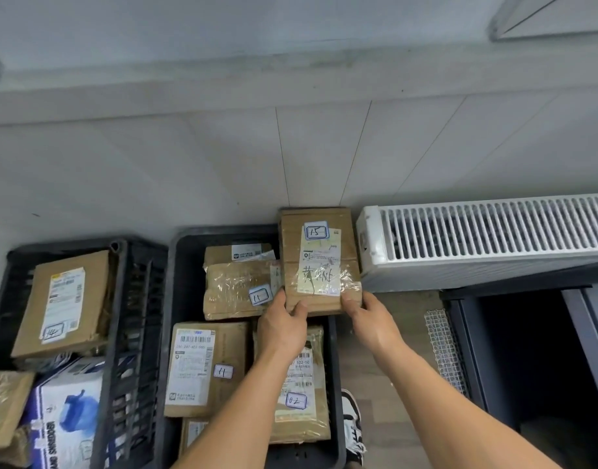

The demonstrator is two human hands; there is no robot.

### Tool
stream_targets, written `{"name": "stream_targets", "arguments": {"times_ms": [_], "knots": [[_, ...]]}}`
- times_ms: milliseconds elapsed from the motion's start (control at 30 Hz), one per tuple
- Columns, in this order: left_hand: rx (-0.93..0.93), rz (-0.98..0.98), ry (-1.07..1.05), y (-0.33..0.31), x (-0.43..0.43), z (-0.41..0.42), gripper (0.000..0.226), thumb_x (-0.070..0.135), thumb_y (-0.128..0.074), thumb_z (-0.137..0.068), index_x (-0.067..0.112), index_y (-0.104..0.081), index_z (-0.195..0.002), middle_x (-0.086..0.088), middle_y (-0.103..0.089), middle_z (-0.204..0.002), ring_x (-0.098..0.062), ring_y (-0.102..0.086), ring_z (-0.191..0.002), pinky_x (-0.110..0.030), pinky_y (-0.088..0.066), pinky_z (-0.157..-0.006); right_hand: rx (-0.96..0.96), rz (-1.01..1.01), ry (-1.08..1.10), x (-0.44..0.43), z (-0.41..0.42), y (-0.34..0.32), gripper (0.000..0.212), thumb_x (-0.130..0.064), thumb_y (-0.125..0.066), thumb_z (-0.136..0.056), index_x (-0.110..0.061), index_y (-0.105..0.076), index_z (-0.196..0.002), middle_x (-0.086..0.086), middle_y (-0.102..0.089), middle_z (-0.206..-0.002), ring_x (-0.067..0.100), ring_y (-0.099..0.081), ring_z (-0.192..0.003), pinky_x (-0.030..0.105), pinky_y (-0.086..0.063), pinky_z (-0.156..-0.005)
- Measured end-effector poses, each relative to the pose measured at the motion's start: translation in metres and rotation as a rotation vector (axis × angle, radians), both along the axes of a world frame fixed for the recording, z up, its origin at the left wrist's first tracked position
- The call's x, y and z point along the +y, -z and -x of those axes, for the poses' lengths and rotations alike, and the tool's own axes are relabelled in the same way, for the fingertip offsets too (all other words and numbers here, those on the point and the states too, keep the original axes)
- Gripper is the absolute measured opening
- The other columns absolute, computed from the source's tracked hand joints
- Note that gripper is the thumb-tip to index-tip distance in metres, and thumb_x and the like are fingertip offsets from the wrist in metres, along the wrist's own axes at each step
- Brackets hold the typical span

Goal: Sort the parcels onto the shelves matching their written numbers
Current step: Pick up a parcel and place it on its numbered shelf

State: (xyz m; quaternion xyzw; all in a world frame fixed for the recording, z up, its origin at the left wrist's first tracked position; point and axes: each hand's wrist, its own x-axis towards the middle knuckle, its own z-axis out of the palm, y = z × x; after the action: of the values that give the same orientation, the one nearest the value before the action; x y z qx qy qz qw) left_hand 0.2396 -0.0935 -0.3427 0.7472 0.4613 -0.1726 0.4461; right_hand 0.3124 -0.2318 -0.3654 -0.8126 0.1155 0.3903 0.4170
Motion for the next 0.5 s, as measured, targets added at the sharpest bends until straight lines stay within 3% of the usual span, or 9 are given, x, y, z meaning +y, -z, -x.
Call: {"name": "stream_targets", "arguments": {"times_ms": [133,267,333,500], "knots": [[-0.034,0.005,-0.054,-0.021,0.001,0.011,0.045,0.036,-0.051,-0.102,0.025,-0.046,-0.146,0.004,-0.061,-0.132,-0.020,-0.059,-0.114,-0.037,-0.049,-0.099,-0.012,-0.016,-0.056,0.000,0.009,-0.023,0.037,-0.043,-0.053,-0.101,-0.021,-0.058,-0.130,-0.004,-0.066,-0.120,0.017,-0.060,-0.108,0.034,-0.047,-0.093],[-0.110,-0.014,-0.104,-0.055,-0.005,0.026,0.036,0.032,-0.051,-0.102,0.026,-0.052,-0.138,0.005,-0.063,-0.128,-0.012,-0.057,-0.099,-0.024,-0.045,-0.075,-0.036,-0.067,-0.093,-0.003,0.020,-0.058,0.037,-0.044,-0.054,-0.100,-0.022,-0.058,-0.129,-0.007,-0.065,-0.115,0.013,-0.060,-0.105,0.031,-0.046,-0.089],[-0.143,-0.030,-0.132,-0.072,-0.011,0.035,0.039,0.033,-0.051,-0.102,0.024,-0.050,-0.140,0.005,-0.062,-0.130,-0.011,-0.057,-0.100,-0.022,-0.043,-0.074,-0.060,-0.089,-0.125,-0.005,0.024,-0.078,0.034,-0.044,-0.053,-0.101,-0.023,-0.058,-0.127,-0.010,-0.064,-0.111,0.010,-0.058,-0.102,0.027,-0.041,-0.084],[-0.223,-0.092,-0.212,-0.127,-0.028,0.061,0.032,0.035,-0.050,-0.102,0.026,-0.053,-0.133,0.012,-0.063,-0.110,0.000,-0.053,-0.083,-0.023,-0.041,-0.068,-0.140,-0.149,-0.209,-0.011,0.035,-0.133,0.023,-0.042,-0.053,-0.101,-0.029,-0.057,-0.120,-0.013,-0.066,-0.111,0.004,-0.059,-0.099,0.024,-0.043,-0.081]]}}
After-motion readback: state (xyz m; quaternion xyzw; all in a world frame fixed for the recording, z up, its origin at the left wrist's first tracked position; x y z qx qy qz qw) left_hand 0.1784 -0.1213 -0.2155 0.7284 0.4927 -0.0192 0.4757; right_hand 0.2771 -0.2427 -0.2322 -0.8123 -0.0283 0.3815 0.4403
